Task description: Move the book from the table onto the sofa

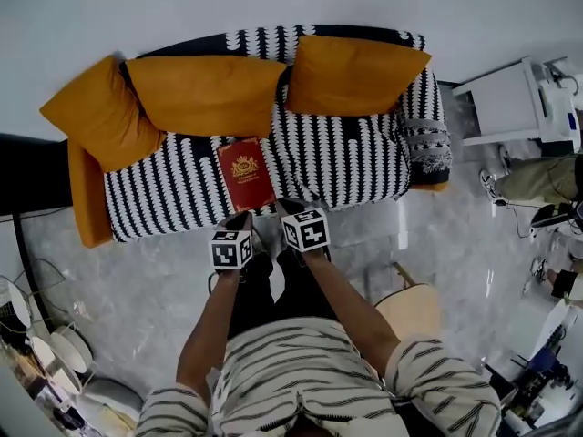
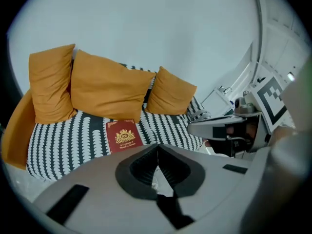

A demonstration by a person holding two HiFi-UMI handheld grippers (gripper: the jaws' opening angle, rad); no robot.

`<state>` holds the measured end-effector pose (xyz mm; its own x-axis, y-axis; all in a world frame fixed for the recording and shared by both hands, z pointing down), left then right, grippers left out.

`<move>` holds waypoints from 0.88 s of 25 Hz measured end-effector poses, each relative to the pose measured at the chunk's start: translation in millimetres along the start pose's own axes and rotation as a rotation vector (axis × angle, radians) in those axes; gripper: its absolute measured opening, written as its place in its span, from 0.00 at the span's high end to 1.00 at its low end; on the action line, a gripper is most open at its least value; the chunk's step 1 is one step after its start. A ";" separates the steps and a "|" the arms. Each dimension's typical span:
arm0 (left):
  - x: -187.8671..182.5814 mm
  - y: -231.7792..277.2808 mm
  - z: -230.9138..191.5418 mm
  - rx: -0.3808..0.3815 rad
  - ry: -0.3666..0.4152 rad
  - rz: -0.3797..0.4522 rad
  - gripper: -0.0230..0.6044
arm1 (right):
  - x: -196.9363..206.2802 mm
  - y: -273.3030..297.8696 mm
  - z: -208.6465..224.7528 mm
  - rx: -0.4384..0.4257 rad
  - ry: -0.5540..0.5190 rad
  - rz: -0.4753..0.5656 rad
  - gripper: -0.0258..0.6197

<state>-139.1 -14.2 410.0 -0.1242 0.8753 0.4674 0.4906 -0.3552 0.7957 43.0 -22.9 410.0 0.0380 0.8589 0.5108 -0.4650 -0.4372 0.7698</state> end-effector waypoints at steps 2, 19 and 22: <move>-4.1 -13.2 8.9 0.009 0.014 0.014 0.95 | -6.9 -18.6 -4.5 -0.001 -0.026 0.020 0.94; -66.8 -128.6 76.2 0.082 0.124 0.283 0.95 | -72.4 -150.0 -48.4 -0.041 -0.149 0.281 0.94; -81.8 -144.4 89.3 0.080 0.176 0.354 0.96 | -85.8 -166.9 -55.7 -0.039 -0.170 0.356 0.94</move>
<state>-122.8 -5.2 222.4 -0.0777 0.6318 0.7712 0.5944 -0.5917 0.5446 68.0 -8.8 216.3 0.0129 0.5974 0.8018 -0.5084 -0.6866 0.5198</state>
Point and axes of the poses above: the fingertips, and each gripper's own axes: y forward along the fingers, z to its right, x out of its underside, the point moved 10 cm from there along -y, backward along the fingers, and after that the axes turned 1 degree about -y, right-handed, at the moved point
